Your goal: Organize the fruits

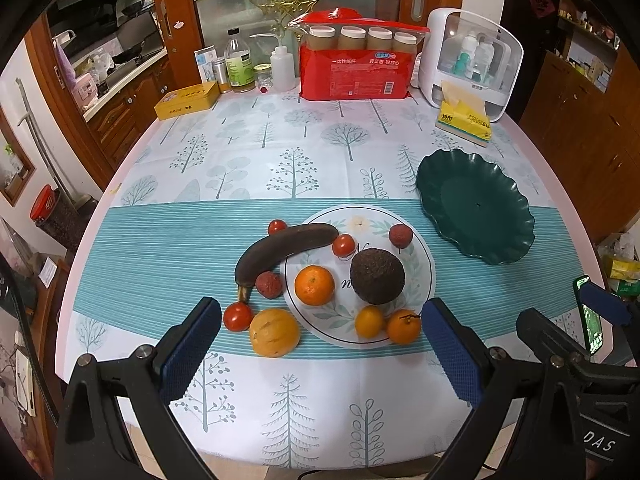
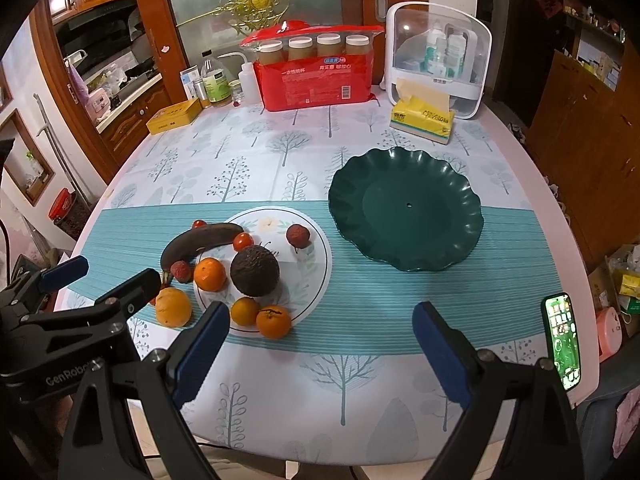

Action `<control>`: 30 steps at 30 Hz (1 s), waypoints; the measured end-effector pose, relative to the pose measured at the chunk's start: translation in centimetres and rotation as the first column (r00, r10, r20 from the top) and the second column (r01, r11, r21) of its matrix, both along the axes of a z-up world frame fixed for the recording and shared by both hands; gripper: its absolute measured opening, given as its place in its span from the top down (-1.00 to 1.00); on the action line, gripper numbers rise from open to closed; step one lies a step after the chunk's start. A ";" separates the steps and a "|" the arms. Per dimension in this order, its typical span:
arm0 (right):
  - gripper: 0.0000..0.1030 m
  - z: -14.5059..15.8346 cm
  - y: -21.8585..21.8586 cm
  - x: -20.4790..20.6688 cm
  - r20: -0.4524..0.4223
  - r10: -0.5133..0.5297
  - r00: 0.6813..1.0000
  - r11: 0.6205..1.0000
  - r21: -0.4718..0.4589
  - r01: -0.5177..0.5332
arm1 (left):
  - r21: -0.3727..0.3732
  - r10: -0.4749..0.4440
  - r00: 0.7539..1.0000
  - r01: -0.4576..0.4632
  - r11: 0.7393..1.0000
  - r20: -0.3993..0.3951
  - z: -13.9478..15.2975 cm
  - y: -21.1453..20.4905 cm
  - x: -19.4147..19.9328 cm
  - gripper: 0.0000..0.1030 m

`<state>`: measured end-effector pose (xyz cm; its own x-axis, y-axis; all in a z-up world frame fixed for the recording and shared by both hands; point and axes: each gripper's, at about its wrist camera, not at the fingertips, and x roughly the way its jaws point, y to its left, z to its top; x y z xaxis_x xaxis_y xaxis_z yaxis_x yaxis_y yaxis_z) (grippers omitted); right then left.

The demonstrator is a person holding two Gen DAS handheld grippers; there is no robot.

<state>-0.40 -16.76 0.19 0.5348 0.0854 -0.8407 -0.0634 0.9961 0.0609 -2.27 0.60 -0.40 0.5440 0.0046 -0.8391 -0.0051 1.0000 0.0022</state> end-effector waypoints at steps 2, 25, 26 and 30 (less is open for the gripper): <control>-0.82 -0.1 -0.1 0.0 -0.001 0.002 1.000 1.000 0.003 -0.002 | -0.001 0.001 1.000 -0.001 1.000 0.001 0.0 0.0 0.0 -0.93; -0.82 0.5 0.8 0.7 0.026 0.050 0.998 0.999 -0.009 -0.049 | 0.002 0.042 0.999 -0.042 0.999 0.012 1.0 0.9 0.9 -0.93; -0.82 0.5 0.9 0.7 0.031 0.052 0.998 0.999 -0.010 -0.051 | 0.007 0.042 0.999 -0.042 0.999 0.016 1.1 0.9 1.0 -0.93; -0.82 0.6 1.1 1.0 0.039 0.056 0.998 0.998 -0.014 -0.056 | 0.033 0.045 0.999 -0.046 0.998 0.026 1.2 1.0 1.3 -0.93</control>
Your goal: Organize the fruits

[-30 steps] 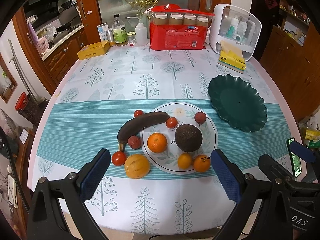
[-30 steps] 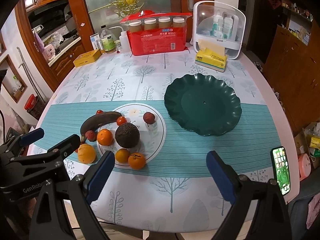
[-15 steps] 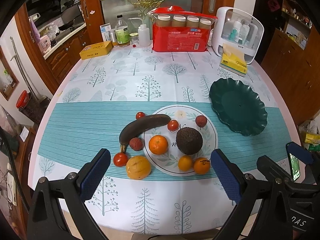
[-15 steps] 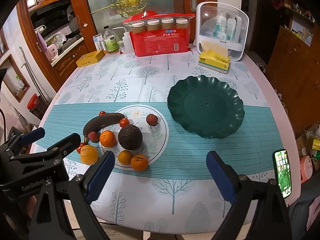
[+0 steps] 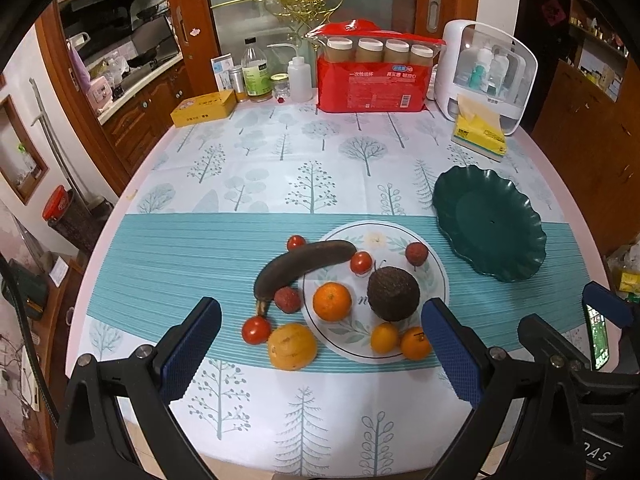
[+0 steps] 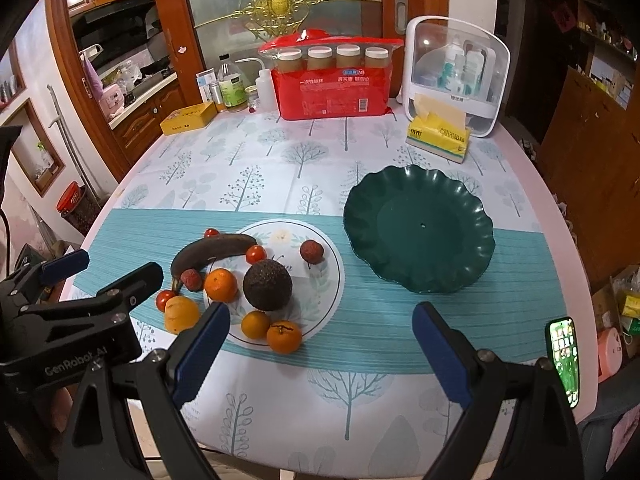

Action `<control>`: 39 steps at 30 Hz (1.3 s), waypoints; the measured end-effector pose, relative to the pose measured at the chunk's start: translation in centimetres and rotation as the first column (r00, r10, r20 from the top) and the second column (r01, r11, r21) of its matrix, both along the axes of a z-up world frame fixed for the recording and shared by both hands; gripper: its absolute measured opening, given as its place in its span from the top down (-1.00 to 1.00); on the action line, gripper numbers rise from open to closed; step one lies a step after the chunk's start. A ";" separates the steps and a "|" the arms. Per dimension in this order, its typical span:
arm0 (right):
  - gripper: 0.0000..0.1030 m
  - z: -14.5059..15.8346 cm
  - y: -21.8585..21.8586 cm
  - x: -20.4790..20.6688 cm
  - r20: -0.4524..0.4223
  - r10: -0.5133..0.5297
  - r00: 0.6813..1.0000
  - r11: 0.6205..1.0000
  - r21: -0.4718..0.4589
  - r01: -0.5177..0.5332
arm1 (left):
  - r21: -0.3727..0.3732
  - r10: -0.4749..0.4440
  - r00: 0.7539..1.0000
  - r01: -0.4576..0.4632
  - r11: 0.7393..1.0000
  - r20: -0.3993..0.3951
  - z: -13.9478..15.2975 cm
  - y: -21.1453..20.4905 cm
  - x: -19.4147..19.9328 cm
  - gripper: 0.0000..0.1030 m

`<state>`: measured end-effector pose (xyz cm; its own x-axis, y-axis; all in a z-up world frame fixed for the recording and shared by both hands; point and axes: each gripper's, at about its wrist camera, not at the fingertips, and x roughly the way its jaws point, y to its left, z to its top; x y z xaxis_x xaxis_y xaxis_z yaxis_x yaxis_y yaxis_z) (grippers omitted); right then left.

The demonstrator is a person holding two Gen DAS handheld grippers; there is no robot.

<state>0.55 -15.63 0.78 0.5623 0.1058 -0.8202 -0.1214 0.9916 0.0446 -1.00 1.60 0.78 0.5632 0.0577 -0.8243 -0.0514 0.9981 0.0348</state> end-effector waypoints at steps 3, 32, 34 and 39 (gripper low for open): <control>-0.82 0.0 0.2 0.2 -0.002 0.002 1.000 1.000 0.002 -0.002 | 0.005 0.003 1.000 -0.003 1.000 -0.002 -0.1 0.3 0.3 -0.93; -0.68 -5.3 5.0 3.2 -0.175 -0.032 0.984 0.999 0.022 0.037 | -0.127 -0.007 0.978 -0.020 0.992 -0.210 -6.2 9.5 3.2 -0.93; -0.60 -6.3 5.2 3.1 -0.196 -0.034 0.980 0.999 0.021 0.038 | -0.100 -0.018 0.977 -0.003 0.995 -0.211 -7.2 9.8 3.4 -0.93; -0.50 -9.7 5.4 2.6 -0.249 -0.069 0.966 0.997 0.017 0.075 | -0.086 -0.097 0.957 0.076 0.993 -0.274 -11.0 9.6 3.8 -0.92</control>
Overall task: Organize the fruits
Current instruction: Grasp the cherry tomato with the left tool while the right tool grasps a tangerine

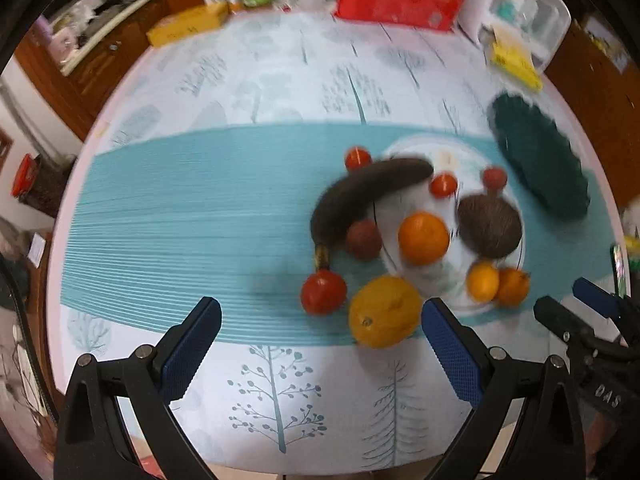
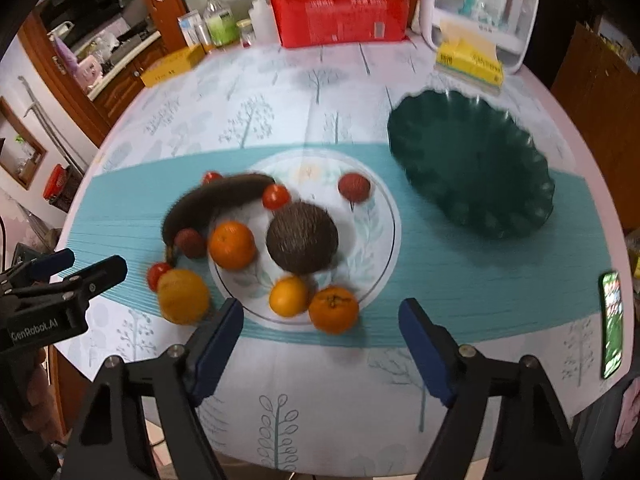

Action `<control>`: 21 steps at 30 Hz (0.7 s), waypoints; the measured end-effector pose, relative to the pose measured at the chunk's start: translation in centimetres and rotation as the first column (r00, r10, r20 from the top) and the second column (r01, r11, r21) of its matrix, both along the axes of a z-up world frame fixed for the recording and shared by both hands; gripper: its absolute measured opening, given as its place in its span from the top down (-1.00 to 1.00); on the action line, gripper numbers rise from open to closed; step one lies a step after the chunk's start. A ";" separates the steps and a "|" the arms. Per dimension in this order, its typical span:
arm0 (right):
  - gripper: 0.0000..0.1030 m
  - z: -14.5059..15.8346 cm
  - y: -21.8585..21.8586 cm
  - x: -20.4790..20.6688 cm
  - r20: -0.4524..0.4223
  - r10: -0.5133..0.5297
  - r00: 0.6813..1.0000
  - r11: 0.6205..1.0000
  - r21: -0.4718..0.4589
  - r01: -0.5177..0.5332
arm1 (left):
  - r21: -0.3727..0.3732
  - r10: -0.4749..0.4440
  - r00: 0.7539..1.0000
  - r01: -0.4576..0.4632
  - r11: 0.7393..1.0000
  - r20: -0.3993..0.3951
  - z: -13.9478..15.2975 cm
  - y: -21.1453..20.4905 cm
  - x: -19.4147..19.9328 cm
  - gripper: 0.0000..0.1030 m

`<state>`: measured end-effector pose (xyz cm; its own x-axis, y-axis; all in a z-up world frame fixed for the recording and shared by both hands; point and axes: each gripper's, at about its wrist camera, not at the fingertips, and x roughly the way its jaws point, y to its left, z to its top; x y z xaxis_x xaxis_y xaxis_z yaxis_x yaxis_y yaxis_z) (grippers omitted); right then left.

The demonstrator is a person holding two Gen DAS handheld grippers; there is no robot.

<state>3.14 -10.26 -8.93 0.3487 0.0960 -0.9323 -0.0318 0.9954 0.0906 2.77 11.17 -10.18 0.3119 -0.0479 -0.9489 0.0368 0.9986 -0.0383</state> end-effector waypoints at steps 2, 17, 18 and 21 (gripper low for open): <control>-0.39 -1.5 -0.4 -0.2 -0.037 -0.030 0.999 0.999 0.018 0.031 | -0.015 -0.033 0.999 0.033 0.999 -0.020 -1.4 -0.2 0.1 -0.86; -0.04 -5.5 -2.3 -0.2 -0.059 -0.150 0.987 0.985 0.076 0.154 | -0.187 -0.061 0.997 0.050 0.981 -0.055 -3.9 3.1 2.2 -0.50; -0.04 -5.7 -2.2 -0.2 -0.059 -0.146 0.988 0.985 0.080 0.150 | -0.184 -0.069 0.996 0.058 0.981 -0.055 -4.0 3.2 2.4 -0.37; -0.04 -6.2 -1.6 0.1 -0.061 -0.132 0.989 0.988 0.078 0.137 | -0.187 -0.095 0.994 0.083 0.979 -0.056 -4.2 3.9 2.8 -0.13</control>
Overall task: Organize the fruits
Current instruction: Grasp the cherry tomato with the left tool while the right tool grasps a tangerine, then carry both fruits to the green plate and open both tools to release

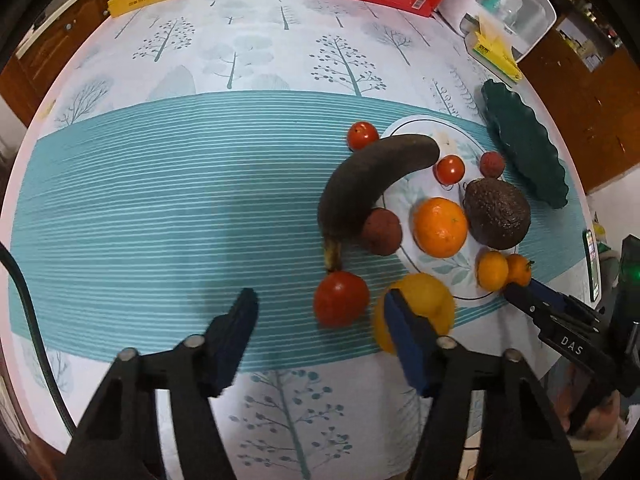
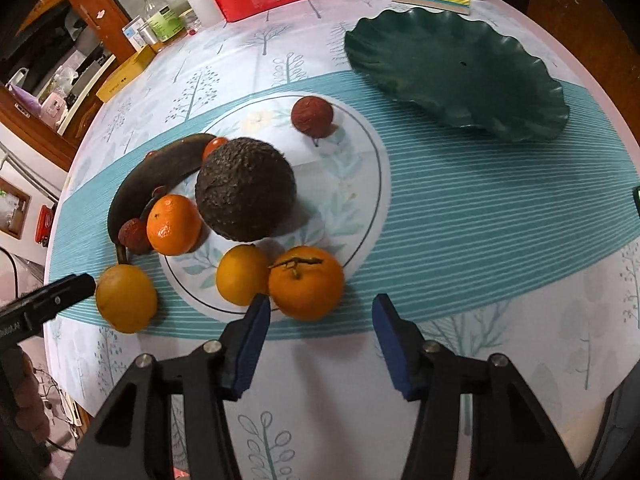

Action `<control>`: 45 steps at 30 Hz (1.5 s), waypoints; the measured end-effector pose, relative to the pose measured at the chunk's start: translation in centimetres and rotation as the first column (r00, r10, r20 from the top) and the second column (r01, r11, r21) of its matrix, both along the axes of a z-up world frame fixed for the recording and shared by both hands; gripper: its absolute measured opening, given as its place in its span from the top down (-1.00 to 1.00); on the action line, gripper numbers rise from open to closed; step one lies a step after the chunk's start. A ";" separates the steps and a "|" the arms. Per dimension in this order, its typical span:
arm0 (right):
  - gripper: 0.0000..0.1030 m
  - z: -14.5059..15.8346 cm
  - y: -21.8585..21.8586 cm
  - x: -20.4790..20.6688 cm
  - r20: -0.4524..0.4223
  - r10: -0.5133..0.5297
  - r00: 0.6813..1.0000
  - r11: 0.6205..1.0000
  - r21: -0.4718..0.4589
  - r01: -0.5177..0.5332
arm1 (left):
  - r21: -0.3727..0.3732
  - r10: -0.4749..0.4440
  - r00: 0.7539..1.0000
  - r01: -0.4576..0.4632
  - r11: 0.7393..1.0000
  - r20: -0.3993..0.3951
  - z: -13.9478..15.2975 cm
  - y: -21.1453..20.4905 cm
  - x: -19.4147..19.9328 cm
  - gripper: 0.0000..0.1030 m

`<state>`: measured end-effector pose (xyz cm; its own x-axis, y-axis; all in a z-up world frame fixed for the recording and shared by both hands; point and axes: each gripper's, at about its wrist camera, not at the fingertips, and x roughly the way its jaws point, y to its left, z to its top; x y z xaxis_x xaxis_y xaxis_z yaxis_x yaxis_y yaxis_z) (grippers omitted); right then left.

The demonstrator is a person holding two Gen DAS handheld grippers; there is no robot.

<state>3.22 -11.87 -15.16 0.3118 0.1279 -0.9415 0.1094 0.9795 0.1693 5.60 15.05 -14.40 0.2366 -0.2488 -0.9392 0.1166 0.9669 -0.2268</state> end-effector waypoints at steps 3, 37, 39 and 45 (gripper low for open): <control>0.01 -0.4 0.3 -0.1 0.002 0.011 1.000 1.000 -0.009 -0.011 | 0.006 -0.050 0.999 0.051 0.999 -0.008 -0.3 0.4 0.1 0.01; 0.23 3.4 2.0 0.9 0.036 0.104 0.994 0.986 -0.132 -0.098 | 0.039 -0.200 0.969 0.196 0.980 0.143 3.2 -3.5 1.8 0.41; 0.23 4.7 1.8 0.8 0.048 0.109 0.993 0.984 -0.148 -0.101 | 0.021 -0.207 0.960 0.207 0.978 0.191 5.1 -3.9 2.1 0.41; 0.23 9.3 -0.3 1.1 0.130 0.100 0.987 0.977 -0.200 -0.072 | -0.016 -0.244 0.919 0.262 0.965 0.310 10.6 -8.0 3.2 0.41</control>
